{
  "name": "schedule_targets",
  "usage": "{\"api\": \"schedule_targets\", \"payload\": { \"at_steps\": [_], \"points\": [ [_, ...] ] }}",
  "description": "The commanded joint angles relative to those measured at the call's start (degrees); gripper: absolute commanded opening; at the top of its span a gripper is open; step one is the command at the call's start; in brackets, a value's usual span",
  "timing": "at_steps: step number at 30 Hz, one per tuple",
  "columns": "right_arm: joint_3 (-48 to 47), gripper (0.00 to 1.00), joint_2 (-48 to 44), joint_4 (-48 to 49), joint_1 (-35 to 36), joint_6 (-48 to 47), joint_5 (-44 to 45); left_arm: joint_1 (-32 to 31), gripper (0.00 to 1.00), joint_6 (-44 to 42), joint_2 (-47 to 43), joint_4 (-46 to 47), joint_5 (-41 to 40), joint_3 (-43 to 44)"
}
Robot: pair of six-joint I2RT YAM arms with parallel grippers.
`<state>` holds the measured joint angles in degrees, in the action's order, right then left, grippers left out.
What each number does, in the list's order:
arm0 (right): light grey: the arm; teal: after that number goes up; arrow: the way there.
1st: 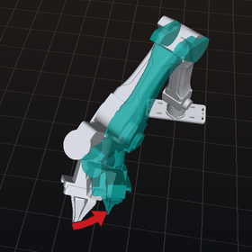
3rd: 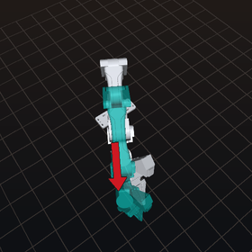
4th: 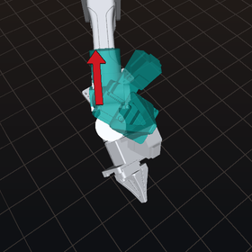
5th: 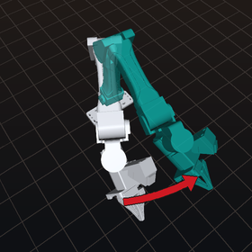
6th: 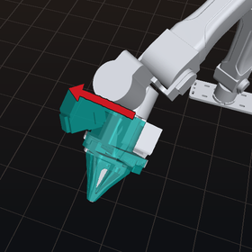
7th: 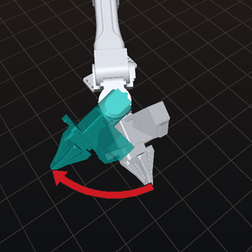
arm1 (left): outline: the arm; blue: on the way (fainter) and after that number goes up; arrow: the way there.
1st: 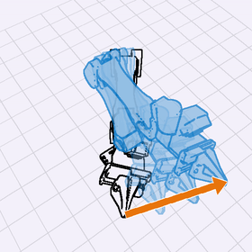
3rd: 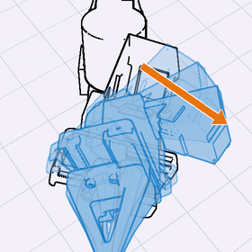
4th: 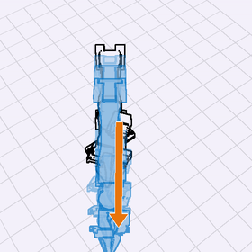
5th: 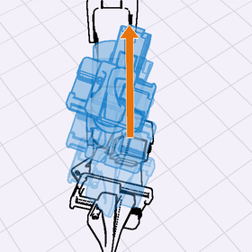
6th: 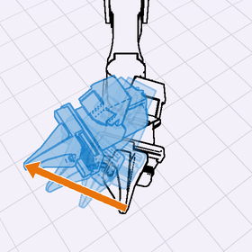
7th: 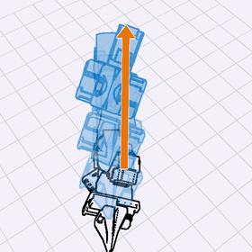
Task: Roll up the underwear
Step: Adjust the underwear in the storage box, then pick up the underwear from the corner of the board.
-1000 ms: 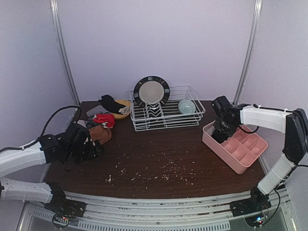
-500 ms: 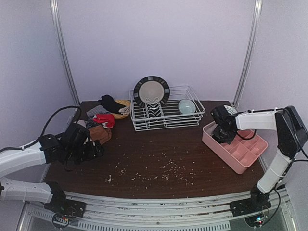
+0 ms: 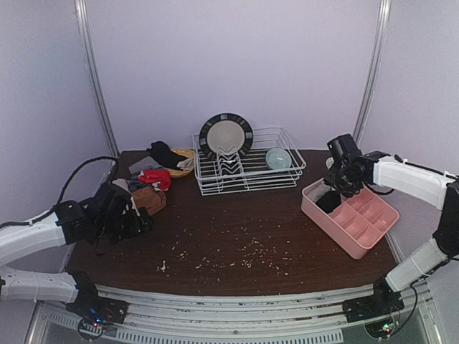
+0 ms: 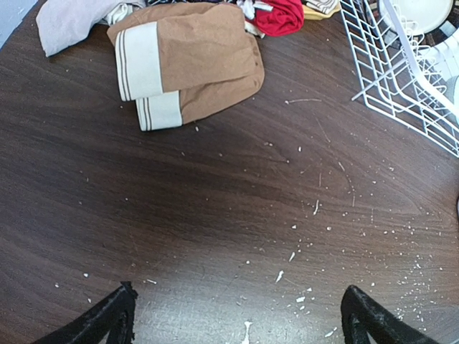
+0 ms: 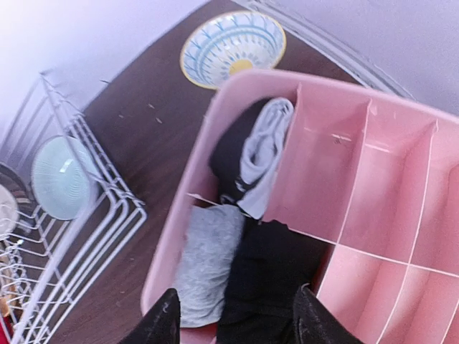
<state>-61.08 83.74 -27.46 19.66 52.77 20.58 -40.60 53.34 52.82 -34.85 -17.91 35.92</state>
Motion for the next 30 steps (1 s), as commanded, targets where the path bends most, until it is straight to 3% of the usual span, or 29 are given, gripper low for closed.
{"api": "schedule_targets", "payload": {
  "at_steps": [1, 4, 8, 11, 16, 20, 24, 30],
  "points": [
    [-3.0, 0.55, -5.87, -3.69, 1.95, -5.64, -0.51, -0.12, 0.98, -1.93, -0.8, -1.09, -2.64, 1.46],
    [-1.38, 0.6, -11.01, 1.91, 7.04, -14.01, -2.24, -0.12, 0.98, -5.25, -0.98, -2.35, -5.29, 3.38],
    [5.38, 0.79, -18.19, 12.93, 15.07, -22.65, -2.84, -0.02, 0.98, -11.17, -0.56, -3.85, -11.48, 7.47],
    [11.53, 0.86, -21.11, 20.49, 19.98, -26.74, -3.09, 3.36, 0.98, -15.12, -0.64, -2.47, -14.32, 9.59],
    [18.58, 0.86, -21.85, 26.8, 25.06, -27.9, -4.3, 17.24, 0.98, -20.38, 3.68, 4.8, 0.6, 12.39],
    [21.26, 0.83, -22.02, 28.48, 26.74, -27.26, -7.71, 23.66, 0.97, -24.23, 16.18, 5.71, 8.53, 18.64],
    [23.88, 0.82, -25.35, 28.02, 27.98, -26.16, -9.91, 24.77, 0.93, -25.25, 29.5, 2.89, 6.76, 24.33],
    [25.8, 0.82, -34.39, 23.94, 28.56, -26.67, -9.97, 28.61, 0.92, -18.76, 37.59, 4.31, 7.7, 23.45]
  ]
}}
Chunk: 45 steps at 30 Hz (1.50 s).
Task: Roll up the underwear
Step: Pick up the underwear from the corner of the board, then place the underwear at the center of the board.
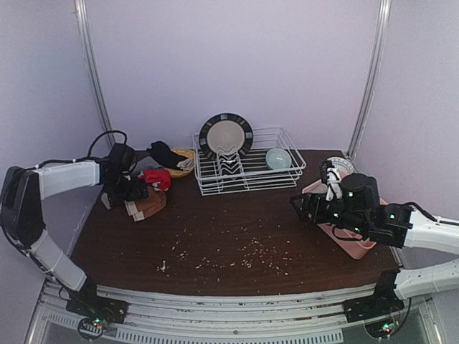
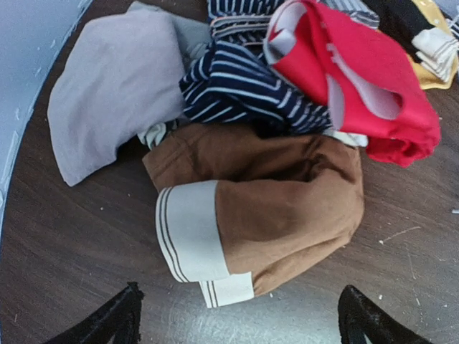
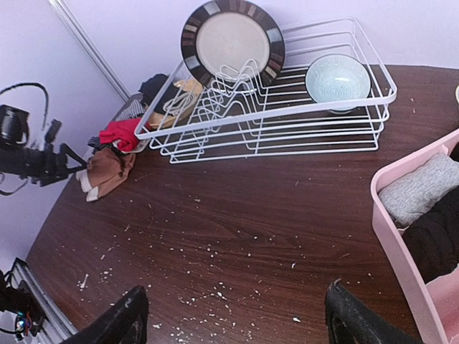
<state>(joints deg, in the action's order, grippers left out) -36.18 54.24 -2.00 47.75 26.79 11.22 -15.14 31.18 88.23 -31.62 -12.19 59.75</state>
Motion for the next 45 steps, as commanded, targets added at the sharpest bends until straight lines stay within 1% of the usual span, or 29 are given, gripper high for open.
{"api": "schedule_targets", "payload": {
  "at_steps": [1, 6, 7, 9, 11, 14, 16, 17, 18, 21, 24, 26, 28, 30, 32, 33, 34, 35, 36, 37, 39, 42, 45],
  "points": [
    [1.07, 0.82, -6.14, -2.36, 0.42, -0.87, -0.25, 3.9, 0.92, 4.4, 2.96, 1.88, 3.07, -1.25],
    [1.27, 0.82, -11.85, -5.28, 0.42, -1.37, 1.26, 5.09, 0.9, 6.46, 5.32, 9.06, 8.41, -7.14],
    [1.22, 0.82, -12.73, -5.75, 0.42, -1.48, 1.48, 5.37, 0.89, 6.33, 6.82, 9.9, 9.19, -7.14],
    [0.8, 0.82, -14.19, -6.64, 0.47, -1.52, 1.76, 5.74, 0.79, 5.89, 8.76, 12.4, 10.95, -7.3],
    [-0.17, 0.82, -15.52, -7.9, 0.42, -1.39, 1.55, 6.23, 0.68, 5.69, 9.75, 15.26, 12.36, -7.64],
    [-1.39, 0.81, -17.75, -9.85, 0.44, -1.38, 1.53, 6.49, 0.36, 4.83, 8.55, 16.65, 12.21, -7.74],
    [-1.77, 0.8, -18.83, -10.82, 0.56, -1.48, 1.72, 6.48, 0.13, 4.25, 4.59, 16.33, 10.4, -8.43],
    [-1.71, 0.8, -19.3, -11.05, 0.52, -1.55, 2.07, 6.44, 0.03, 3.9, 1.76, 15.97, 9.34, -9.12],
    [-1.61, 0.8, -19.6, -11.35, 0.51, -1.68, 2.33, 6.39, 0.0, 3.47, -1.33, 15.49, 8.47, -9.79],
    [-1.15, 0.8, -19.75, -11.6, 0.51, -2.12, 3.56, 5.51, 0.0, 2.44, -12.41, 11.76, 6.86, -10.93],
    [-0.57, 0.8, -19.61, -10.88, 0.54, -2.68, 4.15, 1.13, 0.0, -0.9, -21.87, 6.74, 5.42, -9.16],
    [-0.73, 0.8, -19.04, -10.3, 0.64, -3.21, 4.18, -5.62, 0.0, -2.43, -25.53, 3.36, 5.56, -5.13],
    [-1.41, 0.8, -17.74, -10.01, 0.62, -3.84, 3.75, -14.14, 0.0, -2.11, -26.05, 0.52, 6.39, 0.72],
    [-2.13, 0.8, -16.4, -9.82, 0.66, -4.24, 3.54, -24.68, 0.0, -0.58, -23.75, -0.79, 6.79, 5.52],
    [-2.76, 0.8, -15.01, -9.91, 0.66, -4.31, 3.11, -33.24, 0.0, 0.6, -20.54, -0.4, 7.27, 8.13],
    [-2.86, 0.8, -14.32, -9.95, 0.64, -4.33, 2.88, -36.32, 0.0, 0.81, -18.98, -0.38, 7.48, 8.78],
    [-2.84, 0.81, -13.48, -10.26, 0.61, -4.29, 2.56, -38.48, 0.2, 1.41, -17.83, -0.85, 7.44, 8.83],
    [-3.1, 0.81, -12.58, -11.1, 0.62, -4.03, 2.47, -39.31, 0.5, 2.82, -17.3, -1.89, 7.24, 8.24],
    [-3.41, 0.82, -11.77, -12.26, 0.6, -3.84, 2.36, -39.43, 0.91, 3.56, -17.76, -2.41, 6.79, 6.5],
    [-3.65, 0.82, -10.91, -13.26, 0.62, -3.7, 2.1, -39.44, 0.97, 3.94, -19.16, -2.48, 5.04, 4.17],
    [-3.9, 0.83, -9.51, -15.08, 0.65, -3.49, 1.42, -39.36, 0.98, 4.74, -23.69, -2.19, 1.82, -1.16],
    [-3.28, 0.84, -7.56, -15.49, 0.72, -3.47, -1.07, -38.97, 0.98, 5.17, -29.63, -0.76, 0.28, -8.03],
    [-2.57, 0.83, -3.82, -13.7, 0.73, -3.27, -5.2, -38.93, 0.98, 6.24, -30.92, -0.02, 0.42, -12.12]
  ]
}}
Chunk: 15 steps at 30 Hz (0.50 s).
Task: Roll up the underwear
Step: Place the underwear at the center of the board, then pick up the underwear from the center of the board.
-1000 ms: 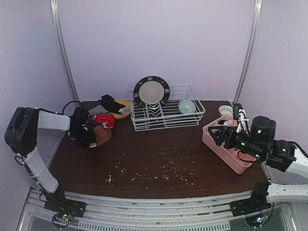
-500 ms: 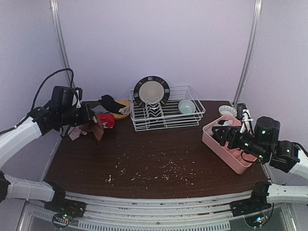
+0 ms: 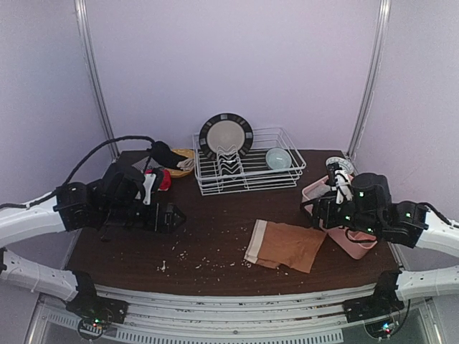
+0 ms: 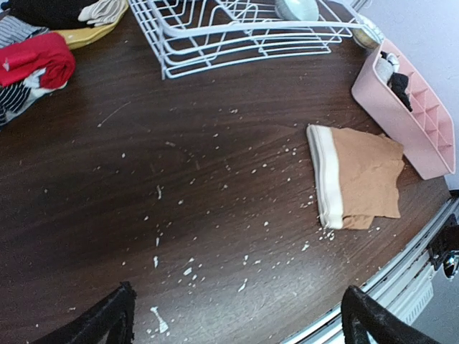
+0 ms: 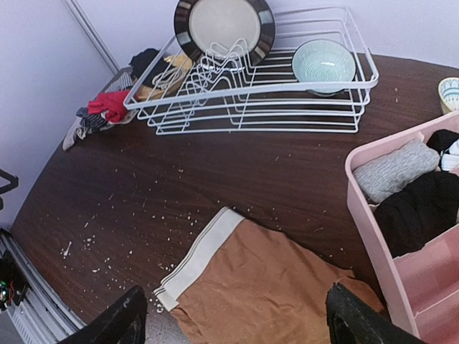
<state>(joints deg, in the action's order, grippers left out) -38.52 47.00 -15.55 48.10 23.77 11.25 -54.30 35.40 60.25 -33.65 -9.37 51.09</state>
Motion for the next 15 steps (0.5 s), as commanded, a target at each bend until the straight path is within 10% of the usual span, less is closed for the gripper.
{"api": "schedule_targets", "payload": {
  "at_steps": [1, 15],
  "points": [
    [-0.51, 0.82, 5.15, 0.13, 0.41, -0.04, -6.7, 0.27, 0.98, 2.52, -2.55, 3.22, -1.62, -4.52],
    [-20.22, 0.65, 44.39, -7.33, 13.25, -5.54, -1.76, -0.1, 0.8, 6.66, 8.08, 19.29, 6.78, -12.41]
  ]
}}
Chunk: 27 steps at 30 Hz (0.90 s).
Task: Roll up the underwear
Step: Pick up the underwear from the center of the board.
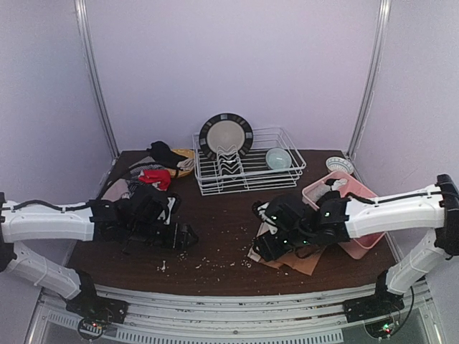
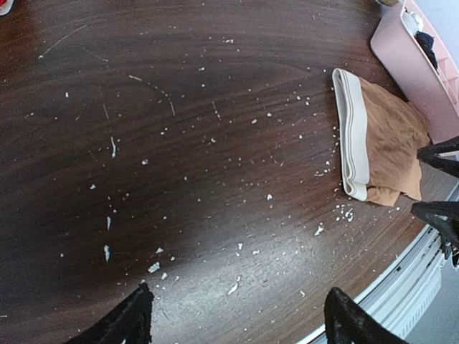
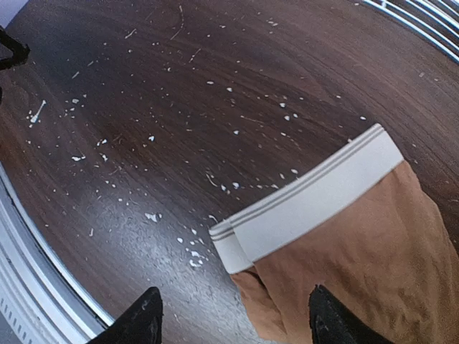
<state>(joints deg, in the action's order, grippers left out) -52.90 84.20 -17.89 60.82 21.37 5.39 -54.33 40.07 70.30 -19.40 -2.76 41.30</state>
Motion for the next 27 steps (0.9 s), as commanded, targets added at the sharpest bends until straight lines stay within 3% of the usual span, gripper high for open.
{"api": "schedule_targets", "payload": {
  "at_steps": [1, 7, 10, 12, 16, 19, 22, 27],
  "points": [
    [-7.4, 0.62, 9.46, -6.23, 0.45, -3.69, 4.36, -0.08, 0.8, 2.14, -2.81, 4.99, 0.11, -3.71],
    [-12.71, 0.51, 18.22, -10.09, -0.03, -4.79, 6.19, -0.08, 0.81, 2.62, -4.72, 4.52, 0.09, -6.72],
    [-14.15, 0.4, 21.08, -10.73, -0.45, -4.84, 5.72, -0.08, 0.81, 2.39, -4.68, 4.72, 0.04, -7.28],
    [-15.07, 0.34, 22.52, -11.16, -0.58, -4.74, 5.63, -0.08, 0.81, 2.18, -4.29, 4.47, 0.09, -7.2],
    [-15.92, 0.3, 24.26, -11.61, -0.72, -4.43, 5.2, -0.08, 0.81, 2.05, -3.33, 4.99, 0.42, -7.27],
    [-15.75, 0.2, 24.64, -11.64, -0.78, -4.34, 4.54, -0.08, 0.81, 2.03, -1.99, 6.01, 1.11, -7.37],
    [-14.99, 0.0, 23.08, -10.98, -0.88, -3.98, 4.38, -0.07, 0.81, 2.05, -0.73, 7.0, 2.01, -7.2],
    [-10.17, 0.0, 10.81, -2.91, -0.55, -2.81, -0.89, -0.91, 0.83, 2.4, -0.39, 14.52, 3.99, -9.08]
  ]
}}
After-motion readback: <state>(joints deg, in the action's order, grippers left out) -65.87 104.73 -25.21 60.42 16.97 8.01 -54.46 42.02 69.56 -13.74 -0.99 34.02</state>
